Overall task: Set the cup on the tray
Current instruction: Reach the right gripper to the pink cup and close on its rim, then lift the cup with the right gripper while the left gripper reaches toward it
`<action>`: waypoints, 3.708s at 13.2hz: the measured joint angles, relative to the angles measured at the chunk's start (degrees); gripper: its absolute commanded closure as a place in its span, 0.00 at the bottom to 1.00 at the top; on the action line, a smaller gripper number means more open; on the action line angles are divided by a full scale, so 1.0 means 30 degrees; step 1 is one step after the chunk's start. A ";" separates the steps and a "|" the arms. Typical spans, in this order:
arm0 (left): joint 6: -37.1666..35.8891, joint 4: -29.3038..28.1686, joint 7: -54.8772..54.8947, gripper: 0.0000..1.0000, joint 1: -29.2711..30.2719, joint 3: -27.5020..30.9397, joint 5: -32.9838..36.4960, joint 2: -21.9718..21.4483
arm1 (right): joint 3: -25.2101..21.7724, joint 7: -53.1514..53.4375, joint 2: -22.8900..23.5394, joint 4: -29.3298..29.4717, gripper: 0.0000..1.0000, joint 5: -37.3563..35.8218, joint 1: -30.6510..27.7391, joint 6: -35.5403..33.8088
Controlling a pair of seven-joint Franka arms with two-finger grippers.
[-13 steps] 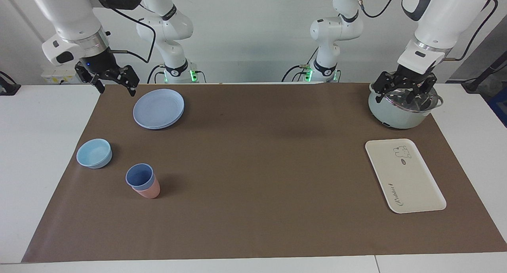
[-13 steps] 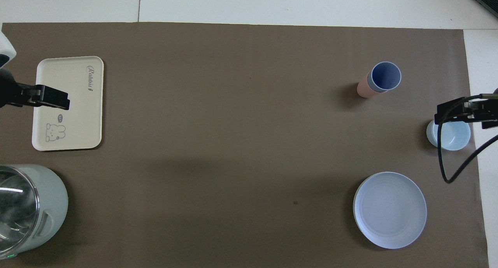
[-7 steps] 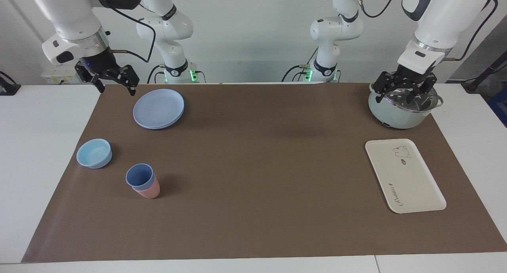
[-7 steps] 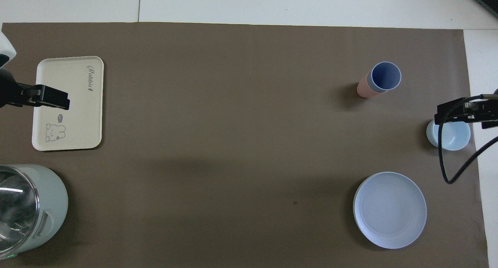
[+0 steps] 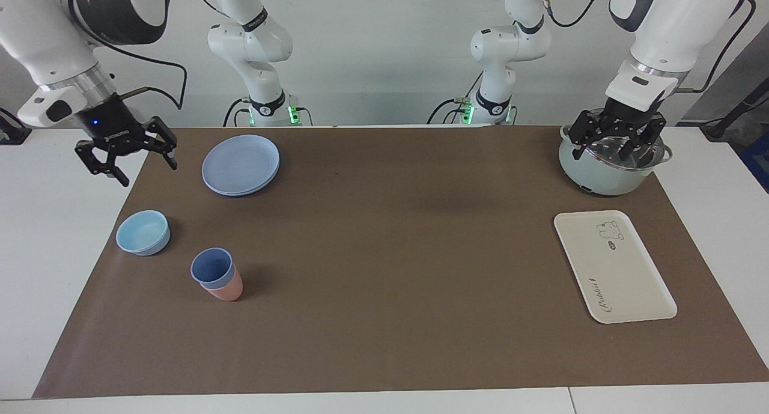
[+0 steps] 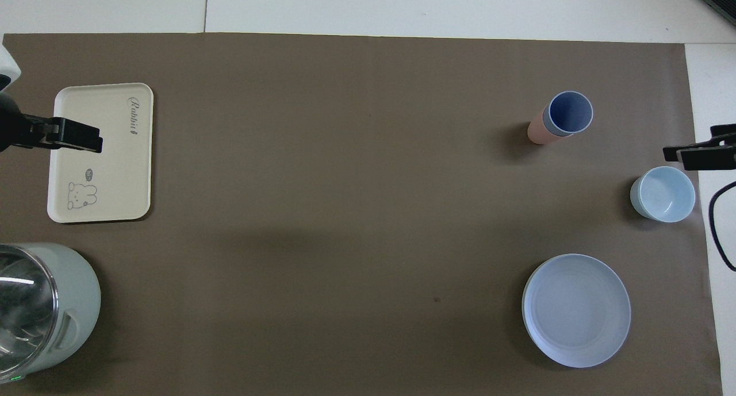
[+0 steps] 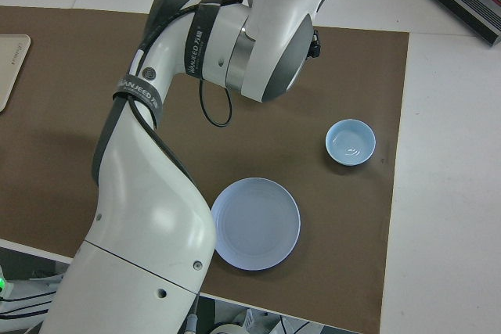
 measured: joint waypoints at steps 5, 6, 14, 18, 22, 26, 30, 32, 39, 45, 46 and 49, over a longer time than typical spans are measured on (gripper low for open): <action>0.0007 -0.0195 0.0000 0.00 0.0002 0.0035 0.0000 0.0001 | -0.0021 -0.9190 0.2917 -0.1074 0.00 0.6846 -0.0752 0.2627; 0.0013 -0.0200 0.0000 0.00 0.0005 0.0046 0.0000 0.0001 | -0.0026 -1.1154 0.3658 -0.1081 0.00 0.7794 -0.1075 0.2703; 0.0094 -0.0219 -0.0473 0.00 -0.0513 -0.0019 -0.0017 0.0001 | -0.0010 -2.1101 0.8430 -0.1275 0.00 1.5820 -0.1643 0.2995; 0.0574 -0.0547 -0.1381 0.00 -0.1355 -0.0078 -0.0017 -0.0005 | 0.0086 -2.3440 0.8831 -0.1432 0.00 1.7746 -0.1300 0.2989; 0.0575 -0.0693 -0.1383 0.00 -0.1506 -0.0072 -0.0017 -0.0021 | 0.0100 -2.6093 0.9153 -0.2036 0.00 2.0680 -0.0935 0.2989; 0.0581 -0.0693 -0.1428 0.00 -0.1548 0.0013 -0.0017 -0.0060 | 0.0106 -2.6454 0.9338 -0.2096 0.00 2.1751 -0.0517 0.3012; 0.0579 -0.0693 -0.1431 0.00 -0.1509 0.0194 -0.0017 -0.0061 | 0.0105 -2.7002 0.9386 -0.2138 0.00 2.2753 -0.0485 0.3042; 0.0577 -0.0695 -0.1431 0.00 -0.1499 0.0260 -0.0017 -0.0060 | 0.0108 -2.7421 0.9506 -0.2197 0.00 2.3501 -0.0285 0.3072; 0.0564 -0.0710 -0.1431 0.00 -0.1503 0.0262 -0.0017 -0.0060 | 0.0101 -2.7769 0.9590 -0.2202 1.00 2.3911 0.0184 0.3707; 0.1145 -0.0804 -0.1526 0.00 -0.1569 0.0131 -0.1126 -0.0053 | 0.0114 -2.5105 0.8520 -0.1686 1.00 2.1976 0.0682 0.3862; 0.1466 -0.0890 -0.1872 0.00 -0.1577 0.0104 -0.2041 -0.0007 | 0.0124 -2.3536 0.7827 -0.1551 1.00 2.0508 0.1040 0.4393; 0.3254 -0.0973 -0.3738 0.00 -0.1982 0.0006 -0.6486 0.0643 | 0.0172 -1.8459 0.5348 -0.1279 1.00 1.6812 0.2943 0.5451</action>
